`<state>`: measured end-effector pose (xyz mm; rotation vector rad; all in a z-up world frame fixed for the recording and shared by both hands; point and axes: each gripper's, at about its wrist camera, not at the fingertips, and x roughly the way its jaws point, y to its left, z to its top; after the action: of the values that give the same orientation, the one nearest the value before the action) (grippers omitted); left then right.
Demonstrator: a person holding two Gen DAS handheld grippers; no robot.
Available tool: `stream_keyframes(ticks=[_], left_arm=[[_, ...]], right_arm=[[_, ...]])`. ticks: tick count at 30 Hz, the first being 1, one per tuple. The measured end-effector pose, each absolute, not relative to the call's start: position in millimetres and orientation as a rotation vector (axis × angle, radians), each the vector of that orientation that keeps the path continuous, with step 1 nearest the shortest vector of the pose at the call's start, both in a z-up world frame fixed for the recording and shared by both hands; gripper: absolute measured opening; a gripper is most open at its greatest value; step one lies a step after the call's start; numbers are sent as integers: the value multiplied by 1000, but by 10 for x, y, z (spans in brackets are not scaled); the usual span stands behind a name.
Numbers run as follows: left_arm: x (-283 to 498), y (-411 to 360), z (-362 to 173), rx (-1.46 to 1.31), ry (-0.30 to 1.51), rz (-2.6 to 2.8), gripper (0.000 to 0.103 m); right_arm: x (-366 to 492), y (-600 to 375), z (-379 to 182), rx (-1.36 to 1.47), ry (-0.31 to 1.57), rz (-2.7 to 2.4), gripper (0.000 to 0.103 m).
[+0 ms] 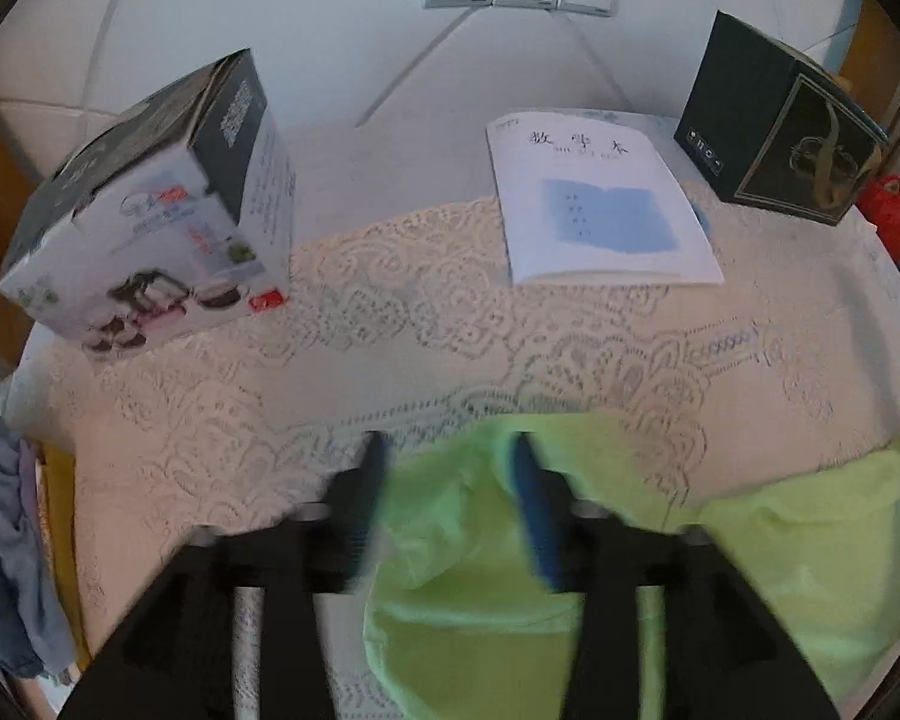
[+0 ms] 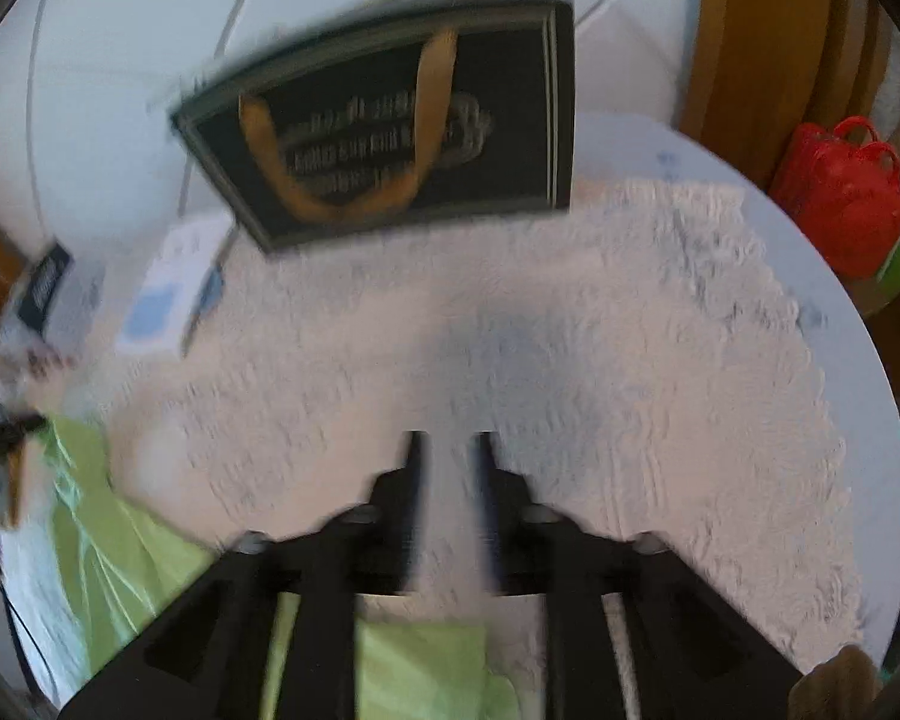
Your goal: Fold clothes
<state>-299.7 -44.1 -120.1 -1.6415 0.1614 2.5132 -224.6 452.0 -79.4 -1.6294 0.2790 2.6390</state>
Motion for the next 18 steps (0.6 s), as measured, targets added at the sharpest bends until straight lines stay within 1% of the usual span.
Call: stream_keyframes(ticks=[1, 2, 7, 9, 10, 11, 12, 13, 14, 15, 17, 18], left_arm=[[-2940, -484, -1206, -1644, 160, 2515, 62], [-2874, -523, -1208, -1648, 160, 2515, 62], [-2453, -667, -1213, -1694, 140, 2478, 62], [-2268, -680, -1248, -1714, 128, 2456, 62], [-2188, -682, -1274, -1723, 120, 2446, 62], [-2109, -685, -1300, -1733, 113, 2436, 62], [-2029, -691, -1326, -1743, 100, 2426, 62], [-1956, -708, -1346, -1752, 75, 2420, 62], [-1900, -728, -1353, -1758, 50, 2420, 62], [-1847, -751, -1357, -1762, 26, 2421, 62], [-1754, -808, -1347, -1767, -13, 2436, 62], [-1711, -837, -1336, -1769, -32, 2444, 62]], right_arm=[[-2176, 4506, -874, -1677, 271, 2612, 67], [-2105, 4493, -953, -1723, 264, 2584, 78], [-1763, 4504, -1216, -1847, 355, 2526, 78], [-1727, 4482, -1290, -1892, 365, 2501, 78], [-1732, 4454, -1337, -1919, 358, 2485, 76], [-1754, 4427, -1390, -1945, 345, 2465, 68], [-1774, 4382, -1431, -1965, 326, 2456, 63], [-1800, 4337, -1476, -1988, 300, 2446, 43], [-1827, 4266, -1525, -2017, 226, 2417, 18], [-1855, 4195, -1567, -2041, 152, 2389, 17], [-1926, 4088, -1447, -1957, -18, 2434, 8], [-1963, 4039, -1384, -1911, -99, 2454, 6]])
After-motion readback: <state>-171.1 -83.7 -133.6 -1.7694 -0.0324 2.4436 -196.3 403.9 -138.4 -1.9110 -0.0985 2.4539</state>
